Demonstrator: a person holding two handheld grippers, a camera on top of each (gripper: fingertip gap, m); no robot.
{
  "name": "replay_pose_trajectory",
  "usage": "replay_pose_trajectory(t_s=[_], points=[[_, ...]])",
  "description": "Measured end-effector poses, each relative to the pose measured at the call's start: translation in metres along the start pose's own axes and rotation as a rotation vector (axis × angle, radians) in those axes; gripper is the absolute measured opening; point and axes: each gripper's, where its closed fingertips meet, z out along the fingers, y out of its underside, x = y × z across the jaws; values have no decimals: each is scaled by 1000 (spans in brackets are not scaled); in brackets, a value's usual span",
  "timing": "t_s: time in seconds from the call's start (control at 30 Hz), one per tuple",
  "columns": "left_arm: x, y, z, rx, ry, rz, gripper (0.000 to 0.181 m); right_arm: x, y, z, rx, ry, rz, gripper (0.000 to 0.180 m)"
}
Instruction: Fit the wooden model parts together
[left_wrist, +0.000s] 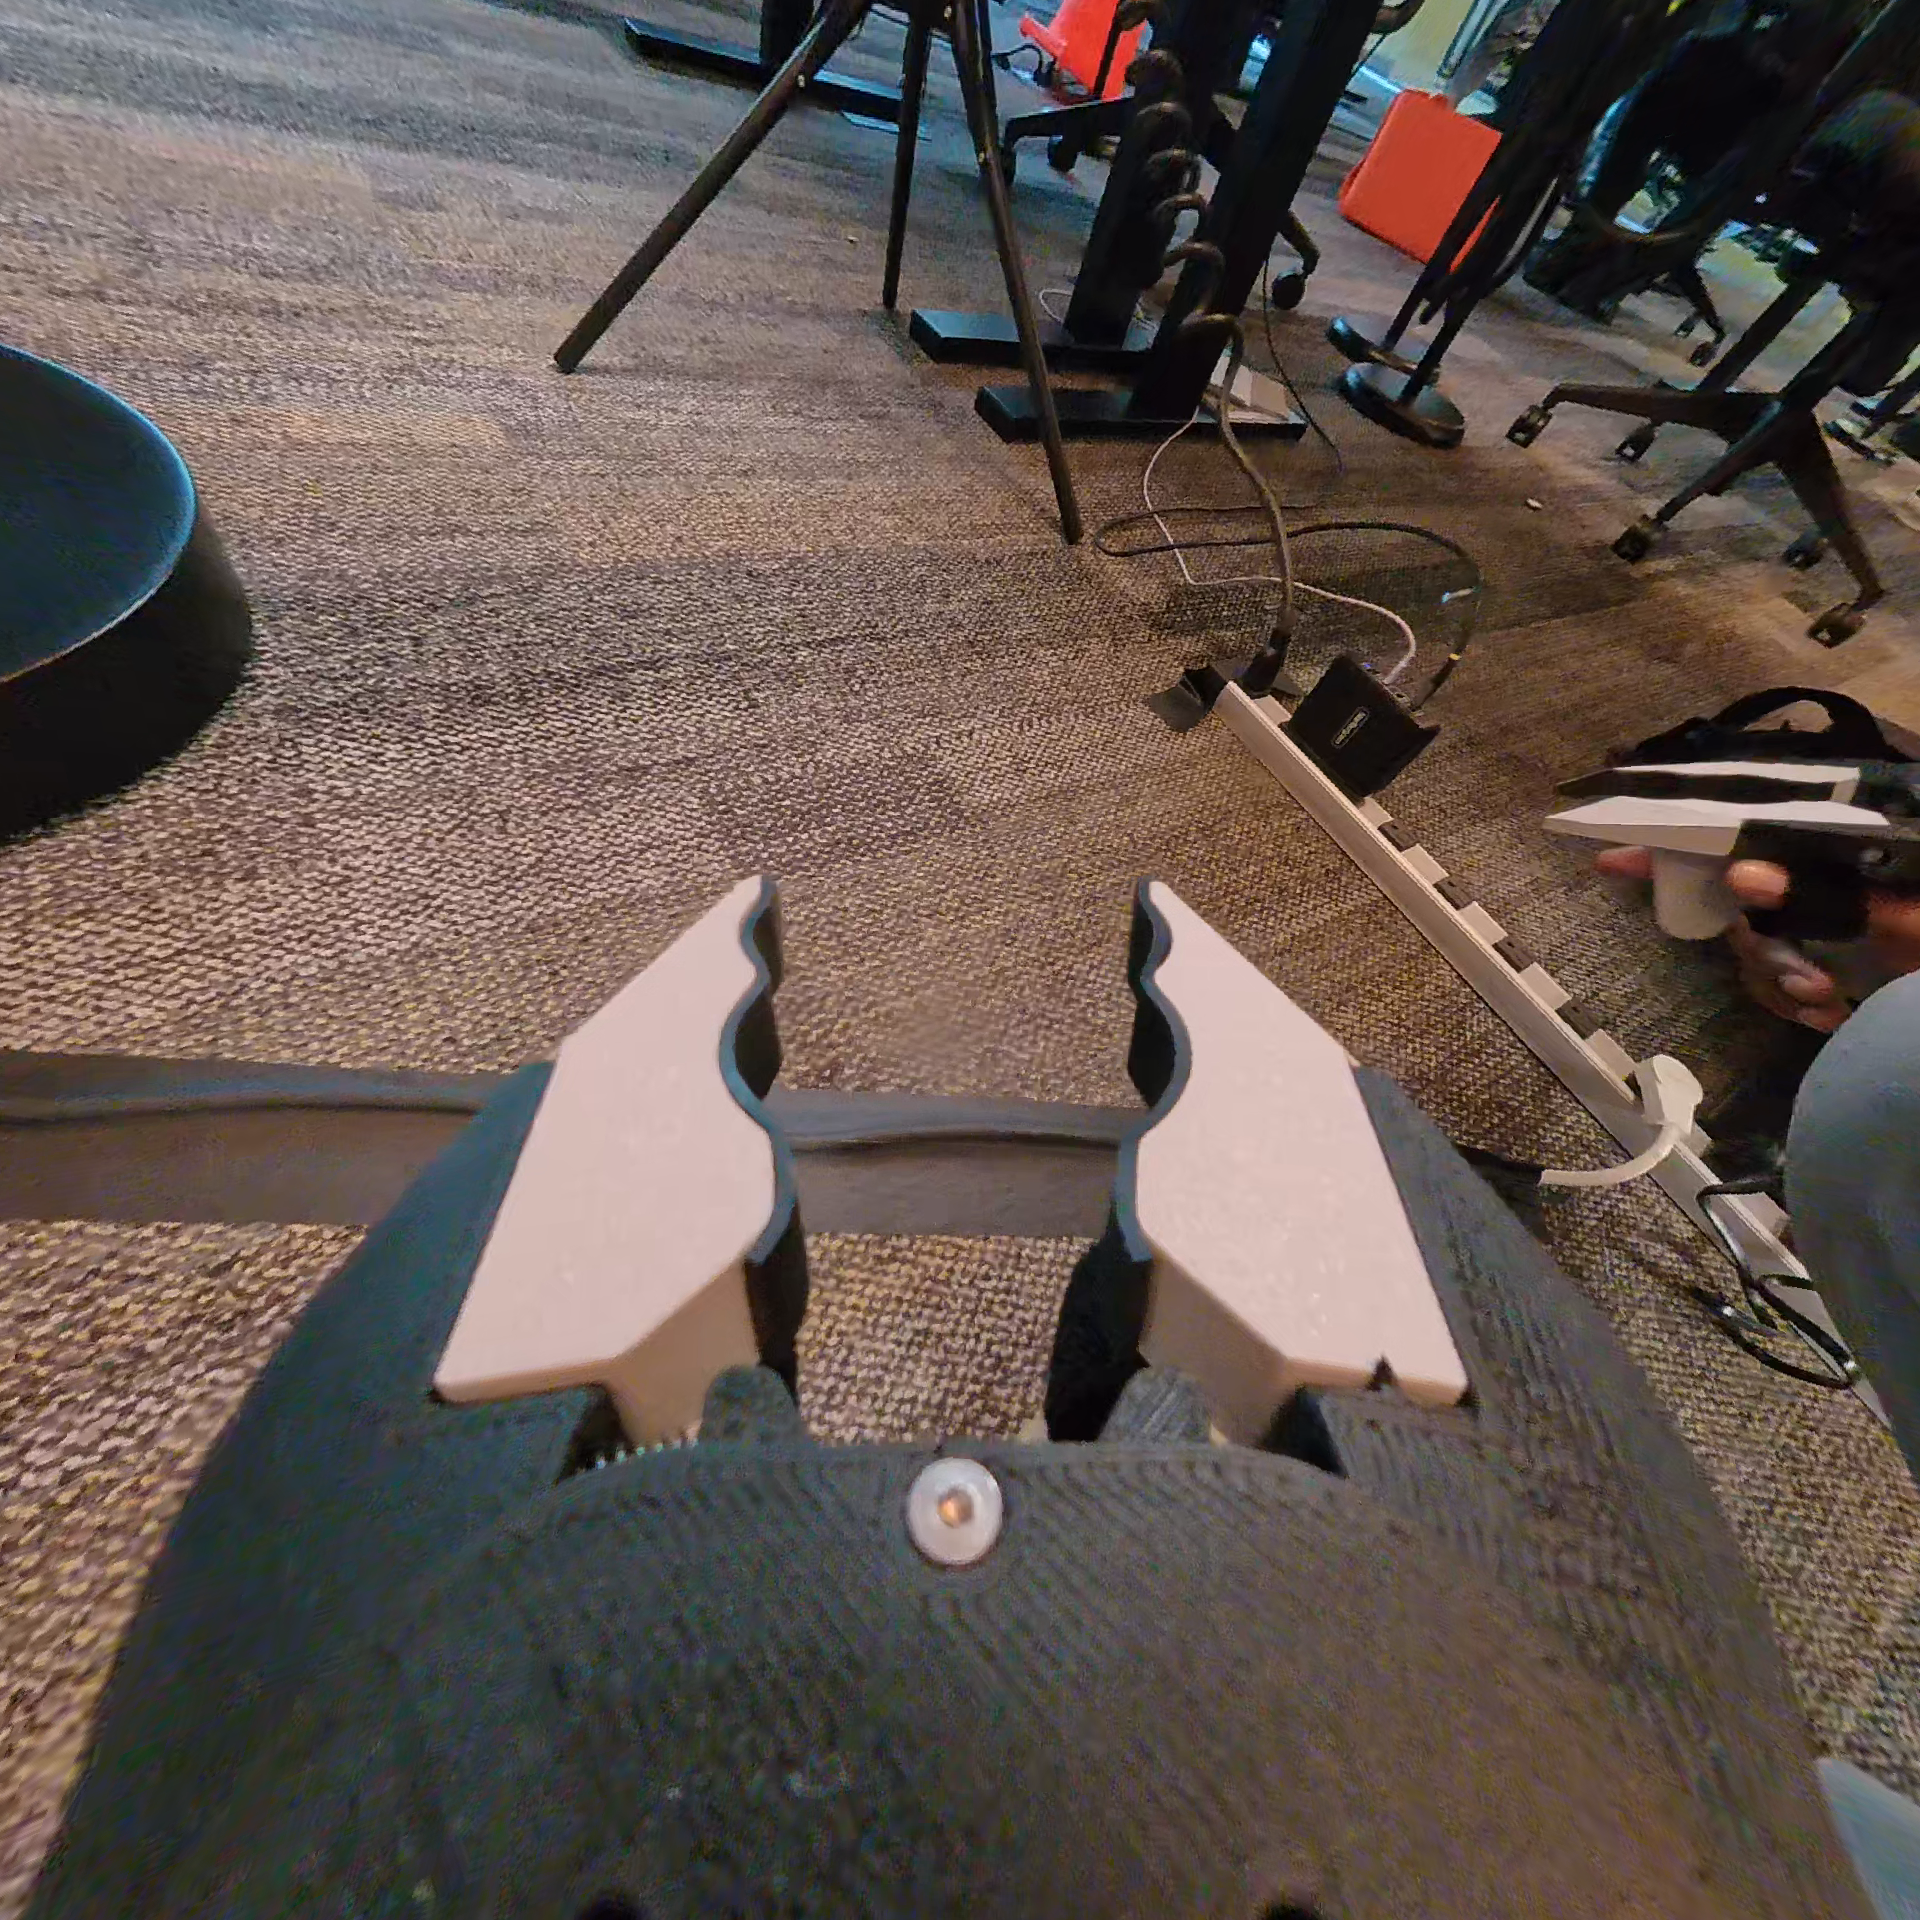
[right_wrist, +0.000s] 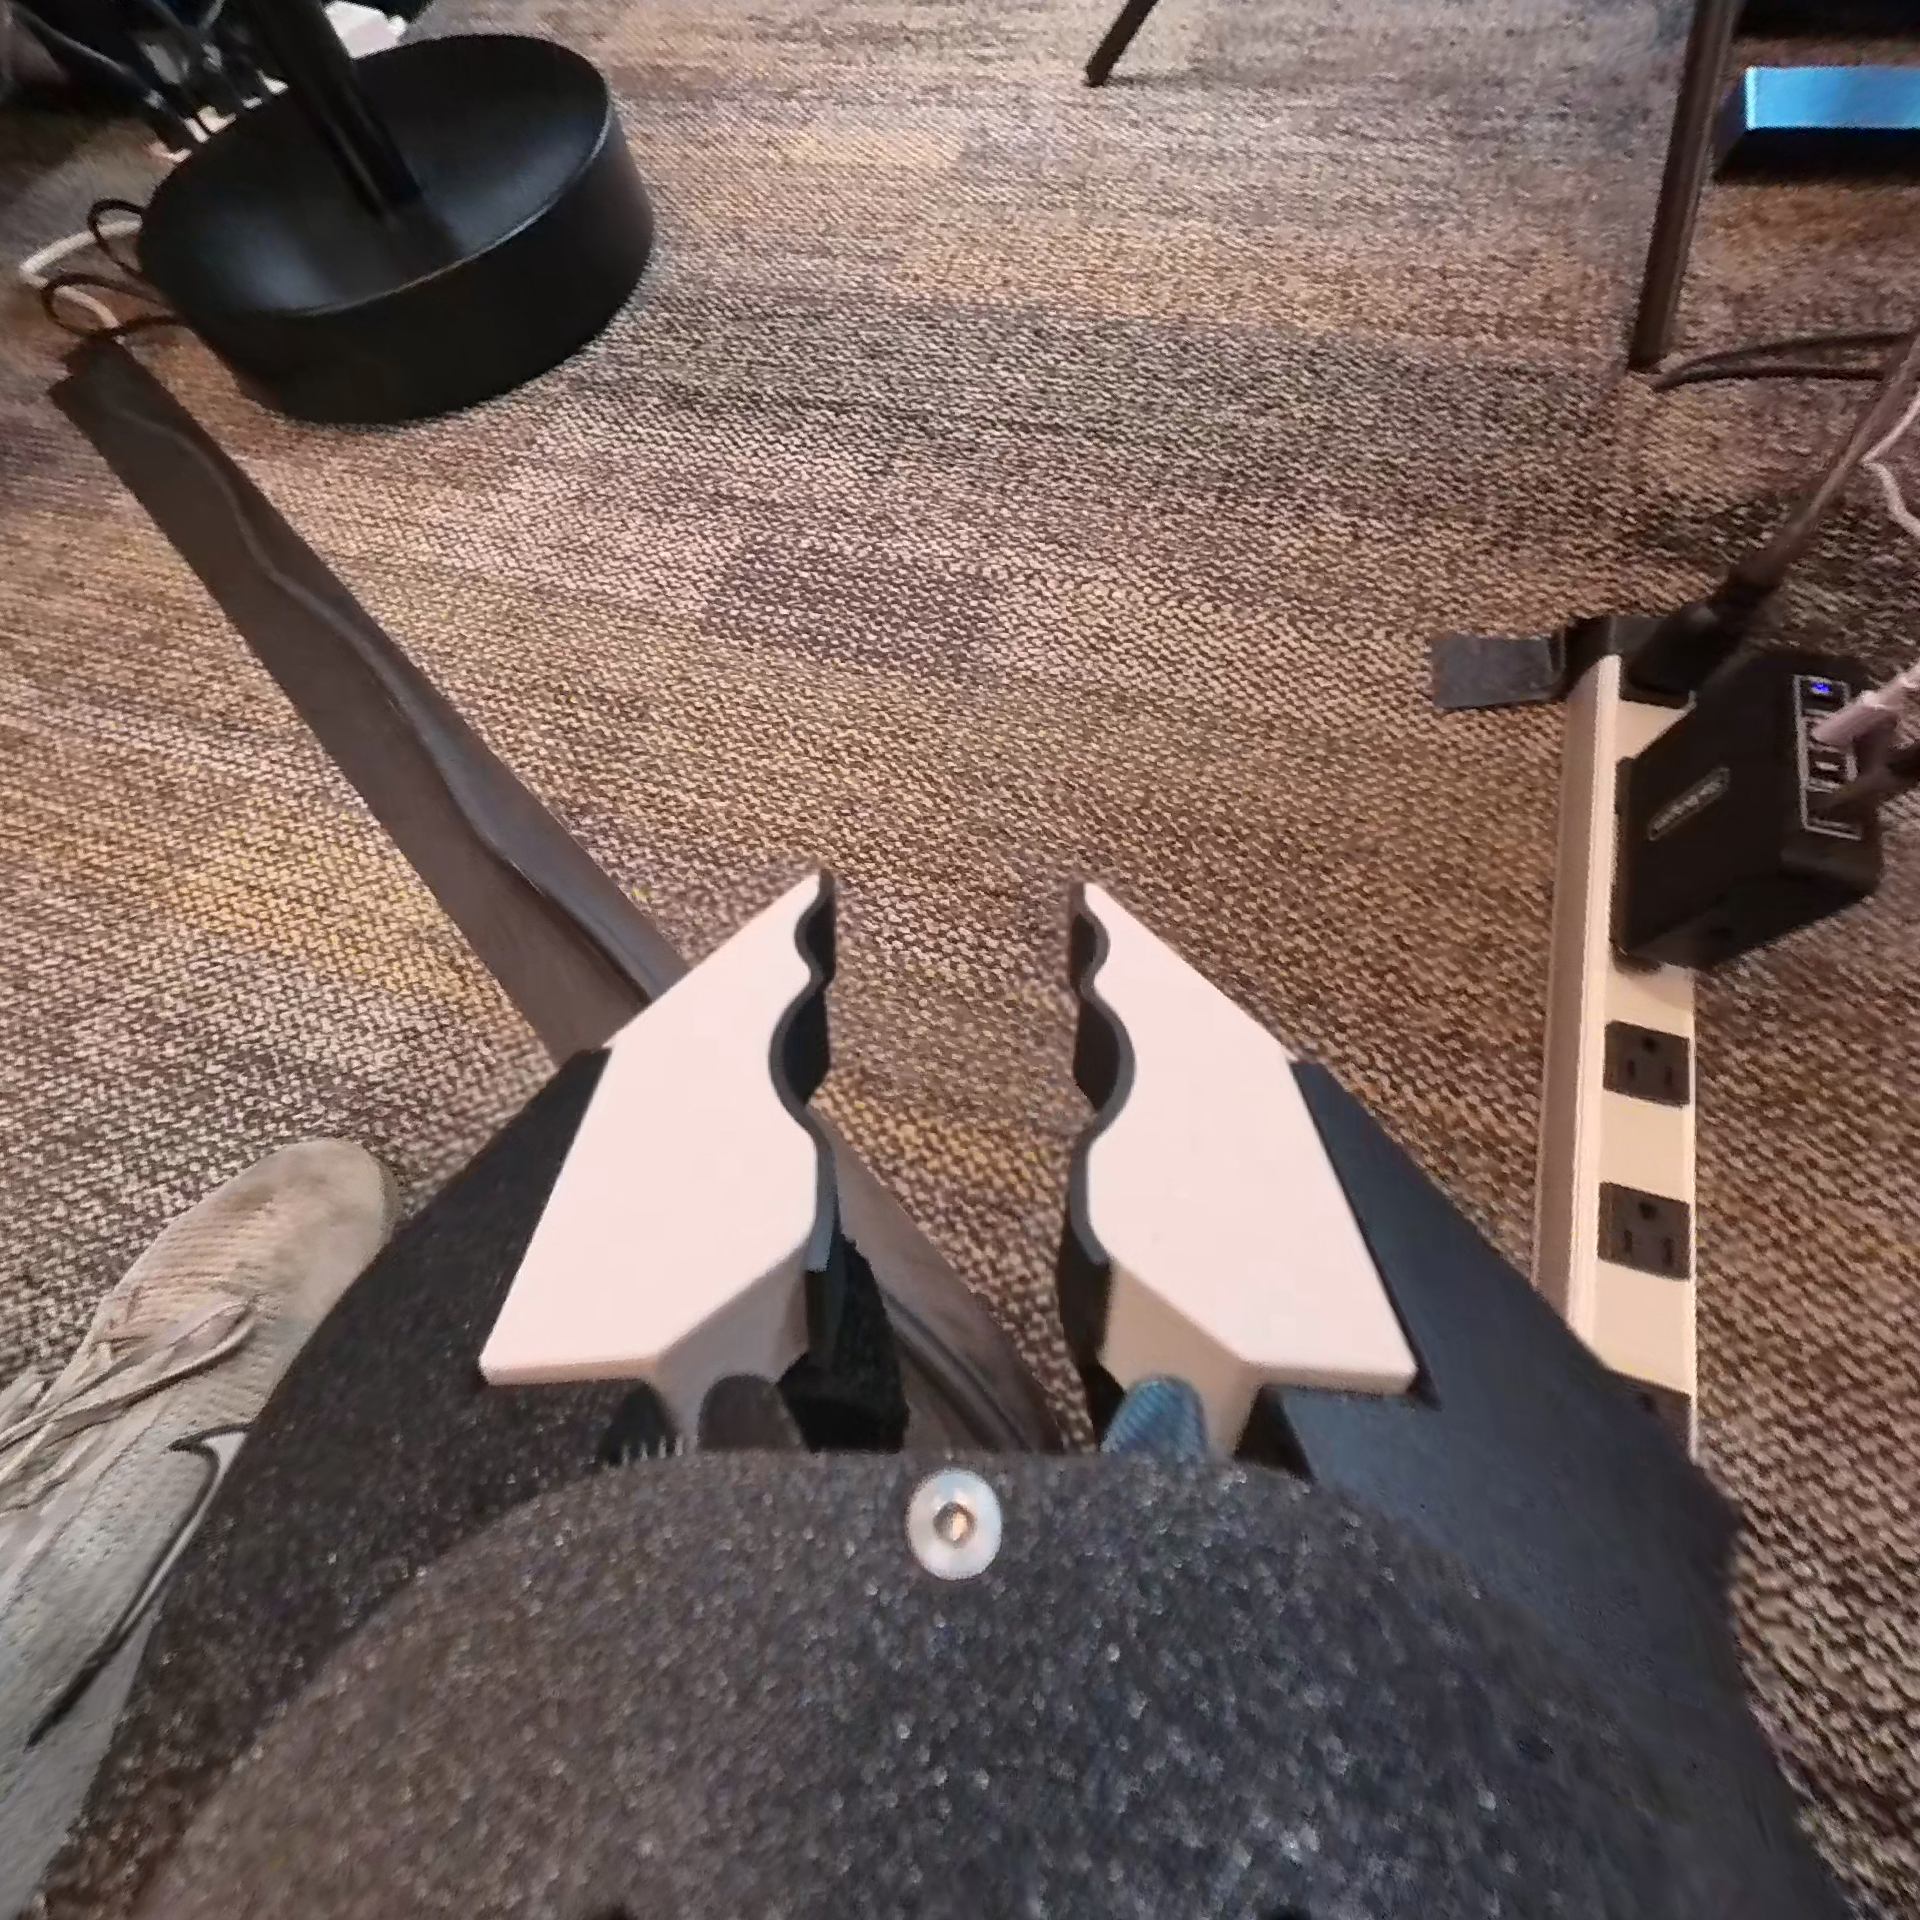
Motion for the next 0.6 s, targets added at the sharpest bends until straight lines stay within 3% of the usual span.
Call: replay_pose_trajectory(t_s=[0.23, 0.4, 0.6], points=[[8, 9, 19, -3, 71, 17, 67, 9, 29, -4, -49, 34, 23, 45], [13, 41, 19, -25, 118, -21, 68, 7, 64, -1, -139, 27, -3, 46], [-3, 55, 14, -33, 91, -32, 68, 12, 44, 16, -137, 28, -16, 46]])
